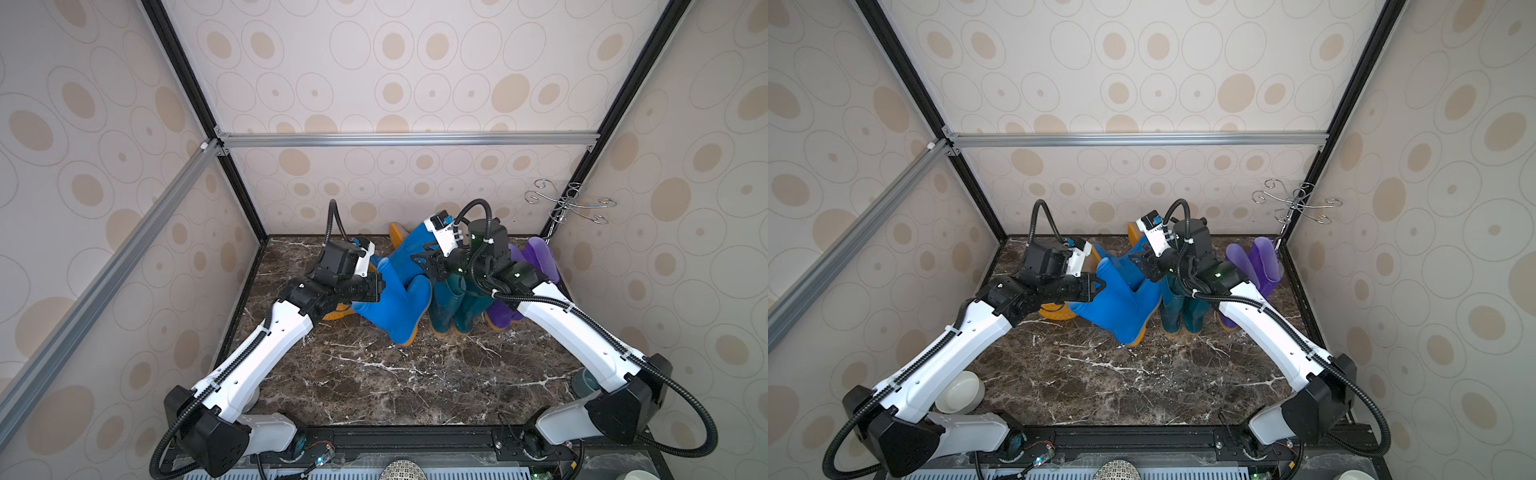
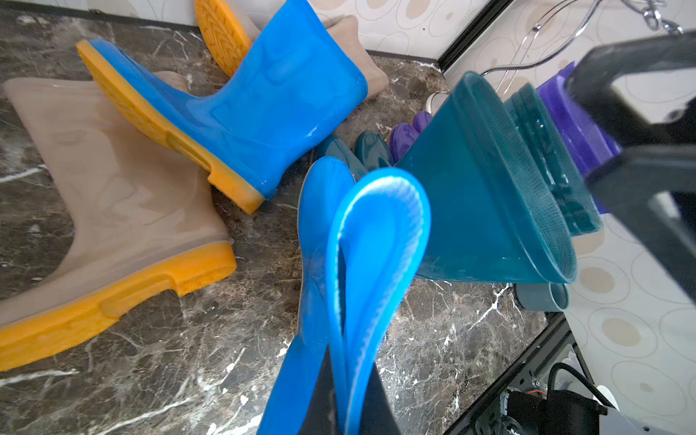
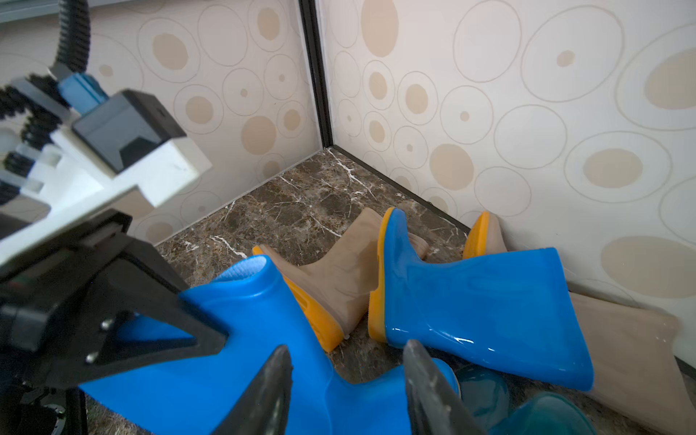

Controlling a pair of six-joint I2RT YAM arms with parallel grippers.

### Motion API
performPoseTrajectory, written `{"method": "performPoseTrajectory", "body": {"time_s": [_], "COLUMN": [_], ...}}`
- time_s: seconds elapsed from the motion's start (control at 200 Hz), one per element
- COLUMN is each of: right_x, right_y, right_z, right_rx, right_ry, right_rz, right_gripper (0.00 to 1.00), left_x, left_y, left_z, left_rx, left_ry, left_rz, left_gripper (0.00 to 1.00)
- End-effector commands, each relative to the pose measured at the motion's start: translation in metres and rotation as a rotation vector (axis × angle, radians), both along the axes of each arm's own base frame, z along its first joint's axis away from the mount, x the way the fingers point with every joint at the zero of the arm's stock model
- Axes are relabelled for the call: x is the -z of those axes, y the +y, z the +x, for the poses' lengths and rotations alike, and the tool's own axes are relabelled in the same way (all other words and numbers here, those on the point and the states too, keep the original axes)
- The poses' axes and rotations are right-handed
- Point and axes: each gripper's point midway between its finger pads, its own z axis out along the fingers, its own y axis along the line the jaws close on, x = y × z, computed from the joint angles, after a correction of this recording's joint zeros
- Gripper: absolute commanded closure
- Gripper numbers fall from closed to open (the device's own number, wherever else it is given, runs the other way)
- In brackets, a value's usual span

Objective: Match and arrange rain boots in pairs
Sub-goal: Adjust the rain boot at the center of the board.

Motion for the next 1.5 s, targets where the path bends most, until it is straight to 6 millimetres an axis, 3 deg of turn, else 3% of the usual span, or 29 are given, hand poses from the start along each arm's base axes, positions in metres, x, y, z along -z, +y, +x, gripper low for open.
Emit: {"method": "performPoseTrajectory", "body": {"time_s": [0.0,0.25,0.41,0.595,0.835,1.06,1.285,1.496], "right_x": [0.009,0.011,0.018,0.017,0.015,0.019,0.022,0.024], "right_y": [-0.017,-0.036,-0.045,-0.048,-0.046,-0.049,-0.05,-0.05], "right_z": [-0.005,-0.016,-0.023,-0.028,-0.037,-0.045,-0.05,-0.054], "right_rx": [0.052,0.086,0.098,0.097,0.065,0.057,0.045,0.038], "right_ry": [0.088,0.1,0.122,0.128,0.132,0.14,0.153,0.164], "right_rz": [-0.023,-0.017,-0.017,-0.015,0.004,0.011,0.008,0.004], "right_gripper": [0.5,0.5,0.5,0.5,0.5,0.49,0.49,0.49], "left_x": [-0.042,-0.045,-0.059,-0.054,-0.024,-0.002,-0.001,0.0], "left_y": [-0.008,-0.021,-0.012,-0.008,-0.042,-0.046,-0.087,-0.091], "left_z": [0.019,0.01,-0.003,-0.017,-0.014,-0.009,-0.012,-0.021], "left_rx": [-0.159,-0.271,-0.356,-0.41,-0.369,-0.433,-0.359,-0.378], "left_ry": [-0.079,-0.083,-0.107,-0.106,-0.061,-0.044,-0.021,0.005], "left_rz": [-0.074,-0.069,-0.099,-0.093,-0.103,-0.058,-0.022,-0.009], "left_gripper": [1.0,1.0,1.0,1.0,1.0,1.0,1.0,1.0]}}
